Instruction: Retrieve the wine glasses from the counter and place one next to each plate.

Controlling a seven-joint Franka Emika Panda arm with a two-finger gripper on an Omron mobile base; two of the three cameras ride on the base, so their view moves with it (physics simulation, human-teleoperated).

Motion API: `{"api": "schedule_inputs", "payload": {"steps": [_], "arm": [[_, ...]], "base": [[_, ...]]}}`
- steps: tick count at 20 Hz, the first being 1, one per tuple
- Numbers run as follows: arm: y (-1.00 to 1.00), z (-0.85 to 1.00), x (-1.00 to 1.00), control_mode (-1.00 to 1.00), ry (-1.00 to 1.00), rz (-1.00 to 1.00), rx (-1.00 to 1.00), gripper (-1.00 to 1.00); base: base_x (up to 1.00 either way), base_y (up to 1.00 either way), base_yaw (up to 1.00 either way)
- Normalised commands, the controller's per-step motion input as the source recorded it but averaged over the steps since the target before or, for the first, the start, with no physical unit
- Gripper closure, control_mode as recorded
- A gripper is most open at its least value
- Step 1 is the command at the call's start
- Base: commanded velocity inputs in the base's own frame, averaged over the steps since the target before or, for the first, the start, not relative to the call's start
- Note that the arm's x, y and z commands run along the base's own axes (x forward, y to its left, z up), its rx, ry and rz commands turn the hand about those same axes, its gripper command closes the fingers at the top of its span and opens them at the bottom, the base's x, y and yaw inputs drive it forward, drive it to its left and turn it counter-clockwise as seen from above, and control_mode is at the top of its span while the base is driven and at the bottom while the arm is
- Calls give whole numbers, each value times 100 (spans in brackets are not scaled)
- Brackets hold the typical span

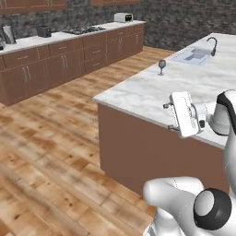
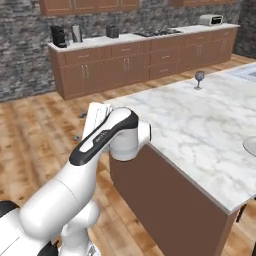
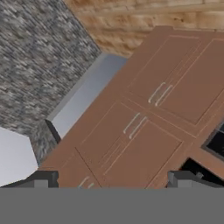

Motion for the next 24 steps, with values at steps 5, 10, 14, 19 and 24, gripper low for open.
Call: {"api": "schedule_inputs", "payload": {"steps": [5, 10, 14, 19, 24], "arm": [[0, 0, 0, 100, 0, 0, 0, -100], [0, 0, 0, 100, 0, 0, 0, -100], [0, 0, 0, 100, 0, 0, 0, -100], [0, 0, 0, 100, 0, 0, 0, -100], [0, 0, 0, 100, 0, 0, 0, -100]], "base": [[38, 100, -34], [0, 100, -24], [0, 100, -24], [32, 100, -29], [80, 100, -29]]}}
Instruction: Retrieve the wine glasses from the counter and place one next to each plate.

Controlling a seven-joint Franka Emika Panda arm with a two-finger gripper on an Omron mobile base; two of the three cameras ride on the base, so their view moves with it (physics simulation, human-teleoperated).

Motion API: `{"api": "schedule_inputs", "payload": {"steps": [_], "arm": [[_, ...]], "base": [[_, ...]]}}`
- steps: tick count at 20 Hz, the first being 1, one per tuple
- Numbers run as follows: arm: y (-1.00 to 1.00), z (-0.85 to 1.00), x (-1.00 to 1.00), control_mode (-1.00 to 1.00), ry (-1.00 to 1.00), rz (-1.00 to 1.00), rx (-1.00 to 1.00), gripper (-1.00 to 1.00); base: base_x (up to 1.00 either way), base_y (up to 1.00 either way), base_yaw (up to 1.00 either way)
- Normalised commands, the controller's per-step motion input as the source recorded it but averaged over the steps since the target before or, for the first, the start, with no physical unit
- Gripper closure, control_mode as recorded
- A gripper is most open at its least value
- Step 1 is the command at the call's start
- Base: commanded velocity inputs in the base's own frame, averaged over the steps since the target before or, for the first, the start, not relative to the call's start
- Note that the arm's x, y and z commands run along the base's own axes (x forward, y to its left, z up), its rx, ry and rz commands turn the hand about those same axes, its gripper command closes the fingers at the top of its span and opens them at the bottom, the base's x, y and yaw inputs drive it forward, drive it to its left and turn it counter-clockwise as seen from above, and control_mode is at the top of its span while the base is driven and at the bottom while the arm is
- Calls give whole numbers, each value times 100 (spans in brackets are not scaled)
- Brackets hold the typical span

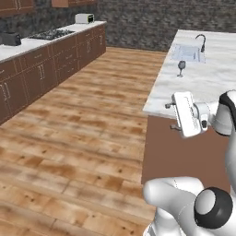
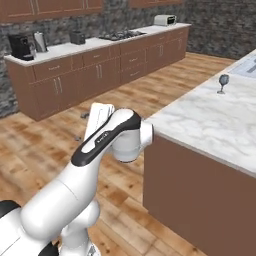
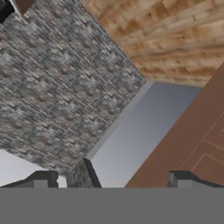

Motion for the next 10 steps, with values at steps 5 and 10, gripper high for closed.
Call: {"api": "schedule_inputs", "payload": {"steps": [5, 10], "arm": [[0, 0, 0, 100, 0, 0, 0, -100], [0, 0, 0, 100, 0, 0, 0, -100]], "base": [[96, 100, -34], [85, 100, -40]]}}
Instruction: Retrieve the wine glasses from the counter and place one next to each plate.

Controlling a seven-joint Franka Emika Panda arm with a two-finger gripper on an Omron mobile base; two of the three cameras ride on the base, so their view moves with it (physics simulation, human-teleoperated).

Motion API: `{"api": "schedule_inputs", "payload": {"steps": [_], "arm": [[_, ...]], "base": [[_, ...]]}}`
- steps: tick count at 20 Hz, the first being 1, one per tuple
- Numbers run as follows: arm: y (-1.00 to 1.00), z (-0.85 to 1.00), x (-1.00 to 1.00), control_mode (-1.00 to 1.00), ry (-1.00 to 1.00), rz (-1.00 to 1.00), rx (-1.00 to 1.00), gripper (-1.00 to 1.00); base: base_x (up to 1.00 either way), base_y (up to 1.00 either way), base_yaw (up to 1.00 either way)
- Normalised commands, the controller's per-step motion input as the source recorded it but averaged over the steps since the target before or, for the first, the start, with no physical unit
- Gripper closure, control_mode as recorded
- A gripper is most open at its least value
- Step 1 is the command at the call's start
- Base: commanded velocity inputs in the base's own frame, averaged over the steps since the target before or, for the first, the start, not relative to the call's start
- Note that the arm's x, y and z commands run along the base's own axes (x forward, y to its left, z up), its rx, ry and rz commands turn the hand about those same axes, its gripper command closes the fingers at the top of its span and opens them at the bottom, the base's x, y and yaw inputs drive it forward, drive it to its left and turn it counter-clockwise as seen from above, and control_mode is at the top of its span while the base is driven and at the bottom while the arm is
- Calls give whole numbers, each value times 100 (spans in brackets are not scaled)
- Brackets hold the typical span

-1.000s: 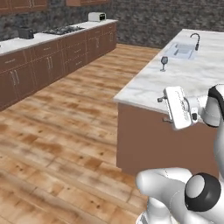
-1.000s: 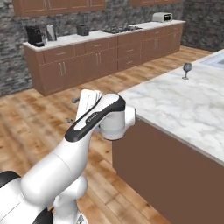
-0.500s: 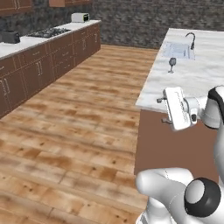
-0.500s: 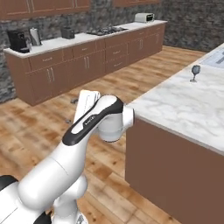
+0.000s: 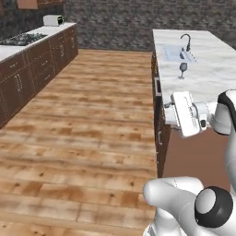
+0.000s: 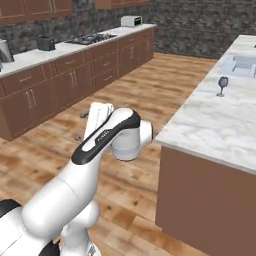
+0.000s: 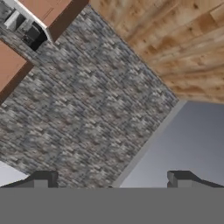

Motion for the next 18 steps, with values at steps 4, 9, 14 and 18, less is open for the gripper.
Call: {"api": "schedule_inputs", "payload": {"steps": [4, 9, 14, 18], "arm": [[0, 0, 0, 100, 0, 0, 0, -100], [0, 0, 0, 100, 0, 0, 0, -100], [0, 0, 0, 100, 0, 0, 0, -100], [0, 0, 0, 100, 0, 0, 0, -100]], "base": [[78, 100, -49], [65, 100, -53], [46, 100, -46], [42, 100, -44]]}}
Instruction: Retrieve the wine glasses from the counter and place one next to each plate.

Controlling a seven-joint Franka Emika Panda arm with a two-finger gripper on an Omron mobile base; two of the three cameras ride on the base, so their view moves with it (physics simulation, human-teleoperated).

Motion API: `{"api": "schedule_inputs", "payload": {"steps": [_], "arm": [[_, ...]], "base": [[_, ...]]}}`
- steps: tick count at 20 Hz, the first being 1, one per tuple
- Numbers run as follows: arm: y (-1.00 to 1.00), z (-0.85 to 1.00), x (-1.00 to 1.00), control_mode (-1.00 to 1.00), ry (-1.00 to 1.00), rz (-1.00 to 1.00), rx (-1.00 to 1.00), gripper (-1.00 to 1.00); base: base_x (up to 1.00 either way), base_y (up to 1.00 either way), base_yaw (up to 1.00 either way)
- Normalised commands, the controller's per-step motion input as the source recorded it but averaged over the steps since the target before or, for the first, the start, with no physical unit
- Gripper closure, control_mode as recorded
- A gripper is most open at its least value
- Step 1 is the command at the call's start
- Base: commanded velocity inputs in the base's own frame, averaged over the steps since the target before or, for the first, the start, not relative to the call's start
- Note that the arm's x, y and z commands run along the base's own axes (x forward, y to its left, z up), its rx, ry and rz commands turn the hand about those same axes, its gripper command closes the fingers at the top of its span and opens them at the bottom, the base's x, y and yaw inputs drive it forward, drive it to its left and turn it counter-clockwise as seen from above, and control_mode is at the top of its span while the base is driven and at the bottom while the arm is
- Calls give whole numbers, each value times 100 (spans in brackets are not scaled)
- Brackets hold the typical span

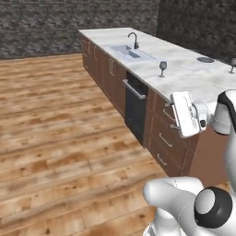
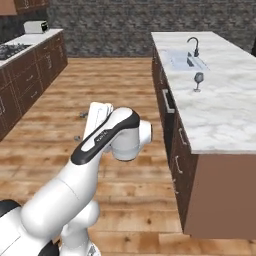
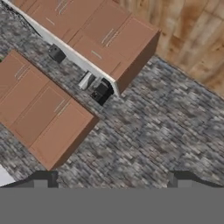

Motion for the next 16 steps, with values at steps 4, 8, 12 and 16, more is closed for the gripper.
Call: {"api": "schedule_inputs", "payload": {"steps": [4, 8, 12, 16], "arm": [[0, 0, 0, 100, 0, 0, 0, -100], [0, 0, 0, 100, 0, 0, 0, -100], [0, 0, 0, 100, 0, 0, 0, -100], [0, 0, 0, 100, 0, 0, 0, -100]], "base": [[42, 100, -40], [72, 100, -37], [97, 100, -36], [88, 100, -43]]}}
